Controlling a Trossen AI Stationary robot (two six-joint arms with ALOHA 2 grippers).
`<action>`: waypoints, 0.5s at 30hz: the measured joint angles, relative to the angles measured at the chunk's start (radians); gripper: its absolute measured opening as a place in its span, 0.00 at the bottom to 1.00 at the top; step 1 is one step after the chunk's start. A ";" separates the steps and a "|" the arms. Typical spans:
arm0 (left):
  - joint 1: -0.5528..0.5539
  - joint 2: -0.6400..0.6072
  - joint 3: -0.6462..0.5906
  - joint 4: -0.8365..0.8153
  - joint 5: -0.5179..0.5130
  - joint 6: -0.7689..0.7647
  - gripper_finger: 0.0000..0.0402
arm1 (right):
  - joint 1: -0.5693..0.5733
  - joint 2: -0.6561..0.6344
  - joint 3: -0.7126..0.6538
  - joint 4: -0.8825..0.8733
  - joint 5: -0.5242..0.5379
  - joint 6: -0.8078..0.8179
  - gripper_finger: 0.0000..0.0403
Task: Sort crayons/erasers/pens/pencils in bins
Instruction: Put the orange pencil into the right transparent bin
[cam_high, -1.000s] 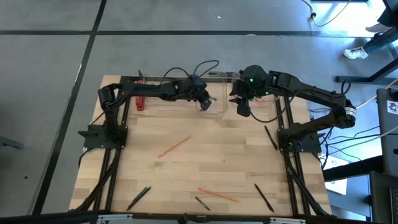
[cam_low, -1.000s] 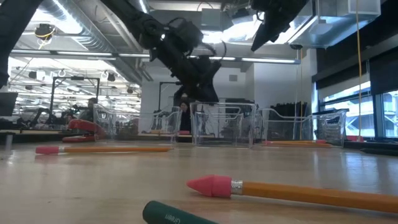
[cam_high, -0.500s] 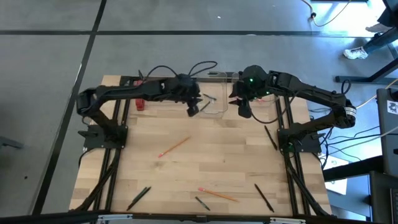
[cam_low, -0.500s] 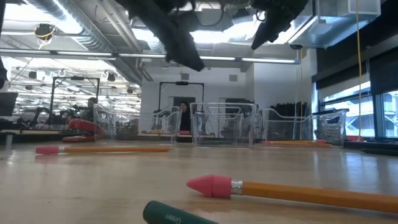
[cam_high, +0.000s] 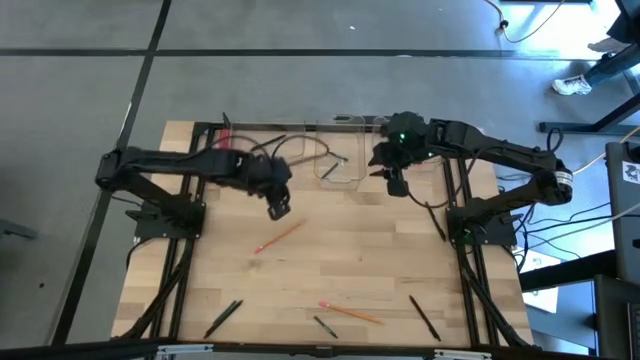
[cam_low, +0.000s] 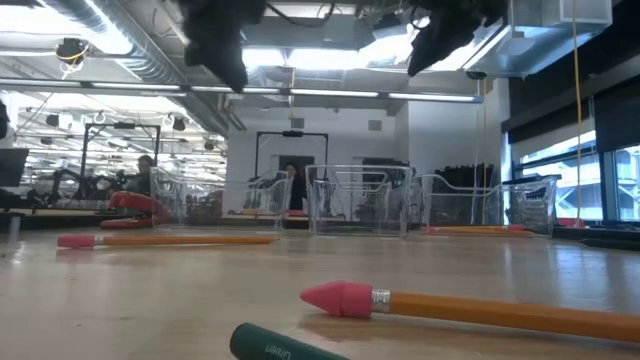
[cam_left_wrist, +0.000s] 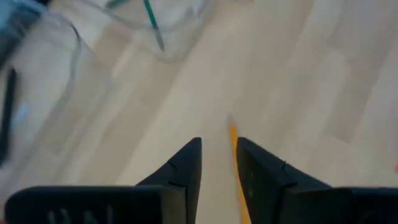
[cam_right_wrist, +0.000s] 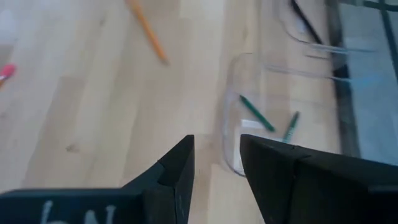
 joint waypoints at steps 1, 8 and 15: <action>-0.030 -0.004 0.000 -0.018 -0.011 -0.040 0.23 | 0.018 0.000 0.000 -0.005 0.000 0.001 0.33; -0.256 -0.005 -0.001 -0.141 -0.011 -0.353 0.23 | 0.162 0.000 0.000 -0.022 0.125 0.034 0.33; -0.465 0.012 -0.002 -0.148 -0.045 -0.543 0.23 | 0.272 0.000 0.000 -0.008 0.142 0.151 0.33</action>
